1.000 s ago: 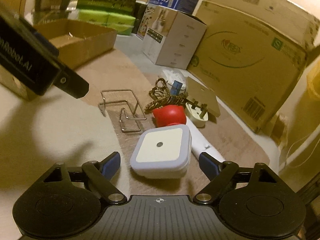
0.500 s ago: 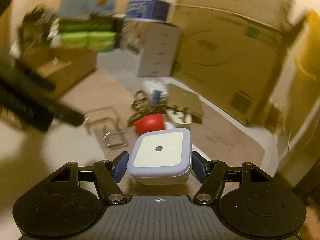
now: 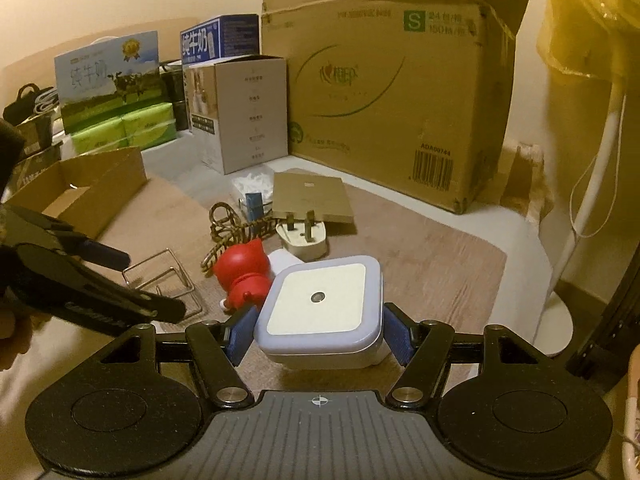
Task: Organize rigid objects
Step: 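Grasp the metal wire rack with the left tool while the right holds the night light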
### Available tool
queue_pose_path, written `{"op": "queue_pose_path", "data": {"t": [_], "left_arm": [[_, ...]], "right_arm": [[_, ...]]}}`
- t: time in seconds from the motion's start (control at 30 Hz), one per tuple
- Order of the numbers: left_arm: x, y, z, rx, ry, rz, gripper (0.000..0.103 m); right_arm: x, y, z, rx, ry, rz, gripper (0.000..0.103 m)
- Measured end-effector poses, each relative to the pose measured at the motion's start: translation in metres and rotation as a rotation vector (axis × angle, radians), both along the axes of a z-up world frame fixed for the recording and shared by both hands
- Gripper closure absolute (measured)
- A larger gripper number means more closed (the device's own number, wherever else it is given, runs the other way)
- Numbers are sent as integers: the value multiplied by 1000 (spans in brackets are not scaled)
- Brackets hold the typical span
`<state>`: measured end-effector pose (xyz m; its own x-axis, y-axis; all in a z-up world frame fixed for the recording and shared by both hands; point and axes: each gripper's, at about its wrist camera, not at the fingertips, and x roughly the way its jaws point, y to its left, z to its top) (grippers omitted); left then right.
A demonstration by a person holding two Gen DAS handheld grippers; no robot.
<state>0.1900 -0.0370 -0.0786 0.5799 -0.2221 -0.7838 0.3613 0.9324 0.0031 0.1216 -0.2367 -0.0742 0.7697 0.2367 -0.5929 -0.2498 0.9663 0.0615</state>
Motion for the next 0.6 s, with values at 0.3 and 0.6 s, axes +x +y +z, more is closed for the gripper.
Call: {"op": "queue_pose_path", "data": {"t": [0.3,0.6], "left_arm": [[0,2,3,-44,12,28,72],[-26,12,19,-73,4,56,87]], "right_arm": [[2,-4,1,9,15,-12,36],[-12,6,11,12,20,5,36]]}}
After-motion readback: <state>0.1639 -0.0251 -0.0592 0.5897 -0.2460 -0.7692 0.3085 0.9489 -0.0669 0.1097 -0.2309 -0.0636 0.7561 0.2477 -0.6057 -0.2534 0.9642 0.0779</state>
